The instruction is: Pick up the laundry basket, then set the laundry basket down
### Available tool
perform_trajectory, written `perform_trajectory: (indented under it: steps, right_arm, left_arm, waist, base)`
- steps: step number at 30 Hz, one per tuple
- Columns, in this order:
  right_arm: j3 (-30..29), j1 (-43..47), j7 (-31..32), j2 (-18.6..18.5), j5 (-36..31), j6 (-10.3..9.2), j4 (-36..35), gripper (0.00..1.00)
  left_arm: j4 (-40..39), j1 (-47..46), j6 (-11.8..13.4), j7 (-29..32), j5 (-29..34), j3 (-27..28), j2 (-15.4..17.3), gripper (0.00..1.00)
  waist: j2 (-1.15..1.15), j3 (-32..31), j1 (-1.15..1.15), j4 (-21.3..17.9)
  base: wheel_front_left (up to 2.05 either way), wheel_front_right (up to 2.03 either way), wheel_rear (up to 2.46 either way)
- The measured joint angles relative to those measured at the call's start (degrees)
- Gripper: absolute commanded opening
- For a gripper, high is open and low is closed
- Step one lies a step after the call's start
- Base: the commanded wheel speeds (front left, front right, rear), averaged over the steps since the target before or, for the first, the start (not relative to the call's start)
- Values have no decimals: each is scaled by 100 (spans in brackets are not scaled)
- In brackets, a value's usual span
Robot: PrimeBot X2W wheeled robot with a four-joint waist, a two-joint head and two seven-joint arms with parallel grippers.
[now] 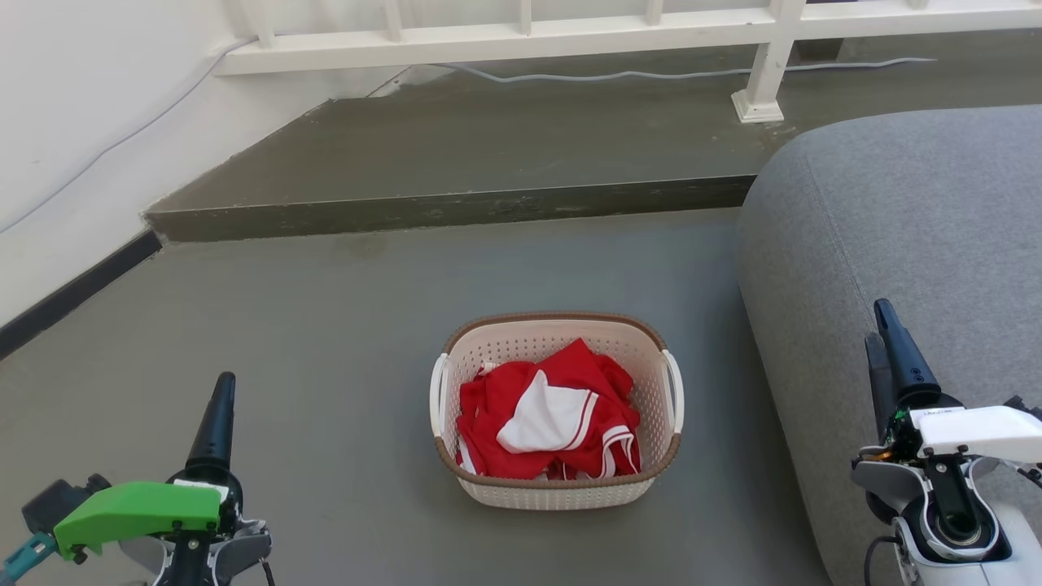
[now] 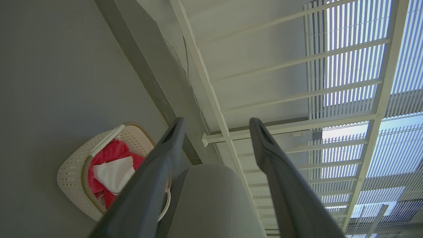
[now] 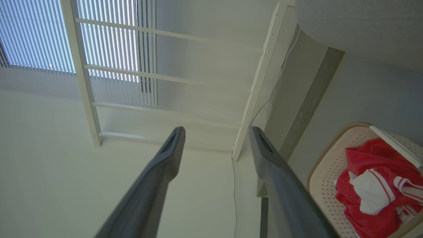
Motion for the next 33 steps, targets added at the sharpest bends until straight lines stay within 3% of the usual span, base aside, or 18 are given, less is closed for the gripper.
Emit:
perform_trajectory:
  steps: [16, 33]
  right_arm:
    - [479, -12, -400, -271, -1121, 0, -64, 100]
    - [649, -145, -742, -493, -3038, -62, -121, 100]
  left_arm:
    - [-31, -44, 0, -328, 1490, -350, 211, 100]
    - [-185, -120, 86, -664, 3689, -545, 343, 100]
  waist:
    - [0, 26, 0, 3]
    - [0, 58, 0, 3]
  base:
    - [0, 0, 0]
    - [0, 0, 0]
